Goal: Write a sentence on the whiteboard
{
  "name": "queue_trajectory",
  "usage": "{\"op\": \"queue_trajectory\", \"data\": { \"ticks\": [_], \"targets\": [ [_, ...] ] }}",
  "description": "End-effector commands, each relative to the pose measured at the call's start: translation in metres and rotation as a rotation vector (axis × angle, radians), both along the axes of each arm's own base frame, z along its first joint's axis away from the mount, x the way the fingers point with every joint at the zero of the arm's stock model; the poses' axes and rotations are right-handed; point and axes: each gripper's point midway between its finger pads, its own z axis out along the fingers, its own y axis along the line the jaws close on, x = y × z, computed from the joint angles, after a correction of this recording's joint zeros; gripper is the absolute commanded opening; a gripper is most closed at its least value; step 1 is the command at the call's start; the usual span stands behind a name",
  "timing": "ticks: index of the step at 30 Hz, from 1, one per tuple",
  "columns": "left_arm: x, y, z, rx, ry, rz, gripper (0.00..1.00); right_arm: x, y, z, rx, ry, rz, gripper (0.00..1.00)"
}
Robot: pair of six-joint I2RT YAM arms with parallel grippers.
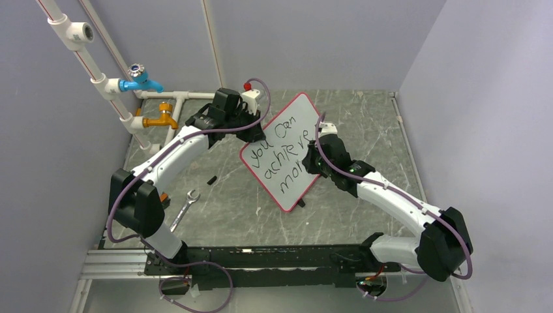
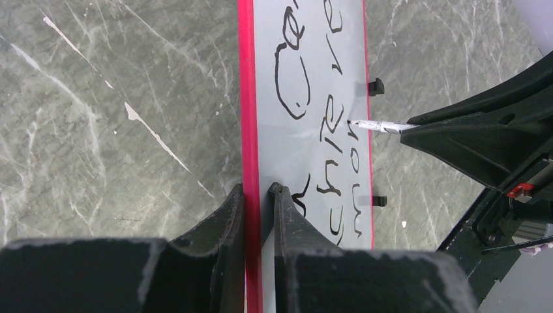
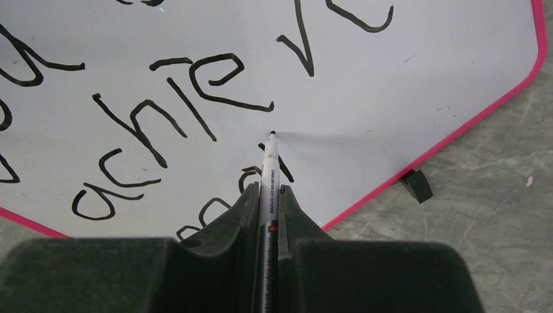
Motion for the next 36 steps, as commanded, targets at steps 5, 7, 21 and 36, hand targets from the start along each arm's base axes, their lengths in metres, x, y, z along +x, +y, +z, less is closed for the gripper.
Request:
{"op": "queue_trajectory", "data": {
  "ticks": [5, 7, 21, 36],
  "targets": [
    [0.008, 0.001, 0.018, 0.039, -0.106, -0.011, 0.0, 0.009, -0.004, 0.04, 0.032, -0.097, -0.028, 0.0],
    [0.008, 0.002, 0.017, 0.039, -0.103, -0.011, 0.0, 0.007, -0.008, 0.043, 0.029, -0.103, -0.036, 0.0],
    [0.008, 0.001, 0.018, 0.038, -0.105, -0.013, 0.0, -0.001, -0.013, 0.017, 0.017, -0.057, -0.035, 0.0],
    [0.008, 0.001, 0.019, 0.034, -0.106, -0.014, 0.0, 0.0, -0.011, -0.001, 0.018, -0.025, -0.029, 0.0]
  ]
}}
